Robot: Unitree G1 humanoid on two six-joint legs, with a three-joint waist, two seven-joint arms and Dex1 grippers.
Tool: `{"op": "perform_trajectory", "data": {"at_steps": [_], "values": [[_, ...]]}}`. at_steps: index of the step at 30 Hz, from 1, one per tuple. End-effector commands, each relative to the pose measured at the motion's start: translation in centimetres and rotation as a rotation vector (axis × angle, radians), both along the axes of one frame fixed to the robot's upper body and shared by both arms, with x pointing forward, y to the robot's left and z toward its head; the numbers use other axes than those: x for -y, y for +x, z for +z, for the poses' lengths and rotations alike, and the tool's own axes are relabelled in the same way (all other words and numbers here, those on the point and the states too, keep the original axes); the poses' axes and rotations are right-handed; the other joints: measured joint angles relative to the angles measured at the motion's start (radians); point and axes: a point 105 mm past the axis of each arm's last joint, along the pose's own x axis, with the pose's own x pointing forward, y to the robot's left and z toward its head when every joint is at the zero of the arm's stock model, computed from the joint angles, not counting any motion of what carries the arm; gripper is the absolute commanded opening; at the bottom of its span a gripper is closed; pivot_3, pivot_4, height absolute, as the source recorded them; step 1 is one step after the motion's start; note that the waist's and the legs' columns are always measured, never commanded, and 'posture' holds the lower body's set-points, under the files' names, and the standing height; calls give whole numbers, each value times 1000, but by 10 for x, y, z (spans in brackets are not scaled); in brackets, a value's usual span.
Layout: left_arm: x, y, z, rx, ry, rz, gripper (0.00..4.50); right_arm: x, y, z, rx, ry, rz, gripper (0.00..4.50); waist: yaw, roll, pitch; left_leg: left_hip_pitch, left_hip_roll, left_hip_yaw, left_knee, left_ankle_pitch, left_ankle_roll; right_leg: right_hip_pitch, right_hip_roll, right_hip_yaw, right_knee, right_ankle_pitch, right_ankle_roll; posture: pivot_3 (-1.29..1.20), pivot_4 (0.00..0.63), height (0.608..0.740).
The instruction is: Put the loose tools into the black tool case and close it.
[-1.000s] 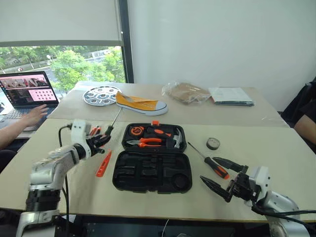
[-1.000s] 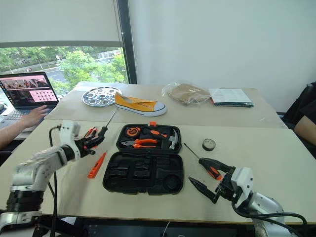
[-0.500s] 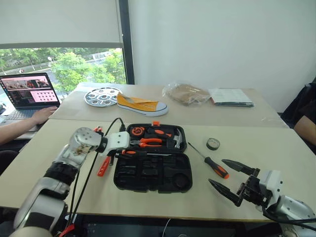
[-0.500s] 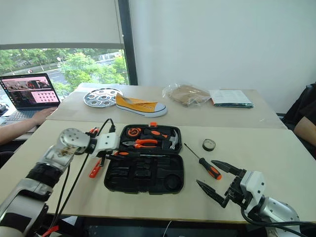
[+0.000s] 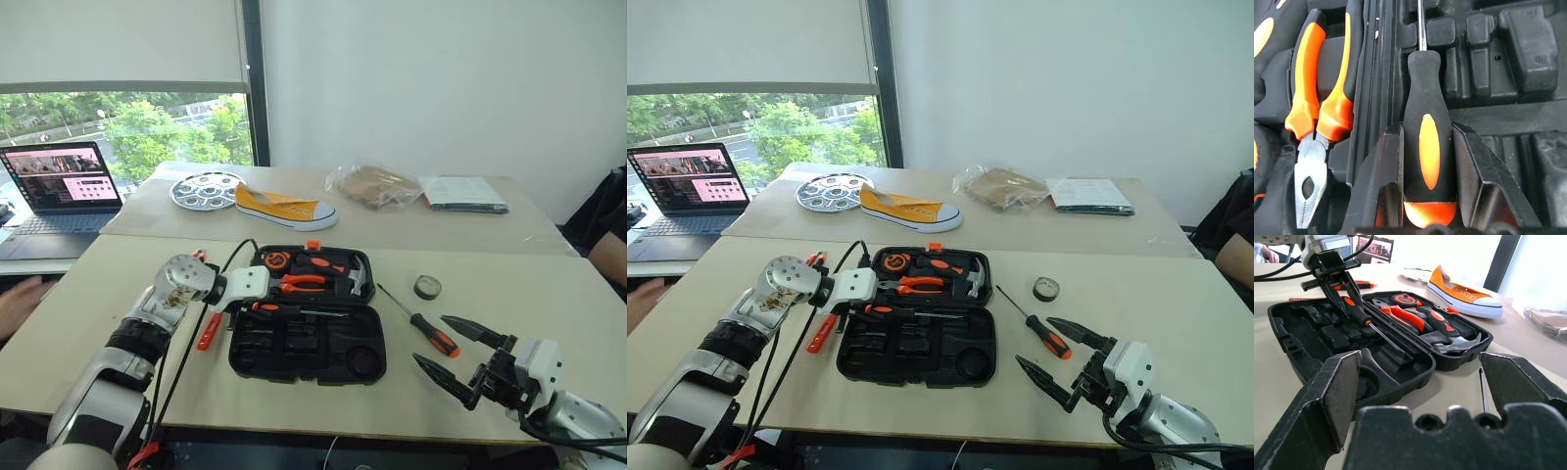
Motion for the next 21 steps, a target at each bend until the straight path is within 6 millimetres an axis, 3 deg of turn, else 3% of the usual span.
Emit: {"op": "perform_trajectory", "data": {"at_steps": [1,6,8,12,15,16,18,21], "values": [[-4,-6,-8,-12,58,-1,887,-1,-1,11,53,-3,5,4500,0,0,0,0,0,0,0,0,0,0,0,0,0,0,0,0,150,740],[-3,-3,-9,-1,62,28,887,-2,0,10,50,1,14,4500,0,0,0,0,0,0,0,-1,1,0,0,0,0,2,-3,0,150,740],[6,-3,1,19,-10,11,1895,-2,-1,10,47,2,18,4500,-1,0,0,0,0,0,0,-1,1,0,0,0,0,2,-3,0,150,740],[21,-1,34,114,-228,3,3188,-2,-4,9,37,4,21,4500,4,1,0,0,-1,0,0,-1,1,0,-1,0,0,1,-2,0,150,740],[24,-7,50,98,-363,-2,3188,-2,-6,7,20,6,29,4500,2,1,0,0,0,-2,4,-1,1,-2,-1,0,0,2,-4,0,150,740],[22,-7,47,90,-366,13,2973,-2,-7,7,17,6,30,4500,2,1,0,0,0,-2,4,-1,1,-2,-1,0,0,2,-4,0,150,740],[18,-6,40,71,-346,46,2425,-2,-8,6,14,6,30,4500,0,1,0,0,-1,-2,4,-1,1,-2,-1,0,0,2,-4,0,150,740],[13,-4,23,26,-321,101,1222,-2,-7,4,11,6,30,4500,-3,1,0,0,-1,-1,3,-1,1,1,0,1,0,2,-3,0,150,740]]}}
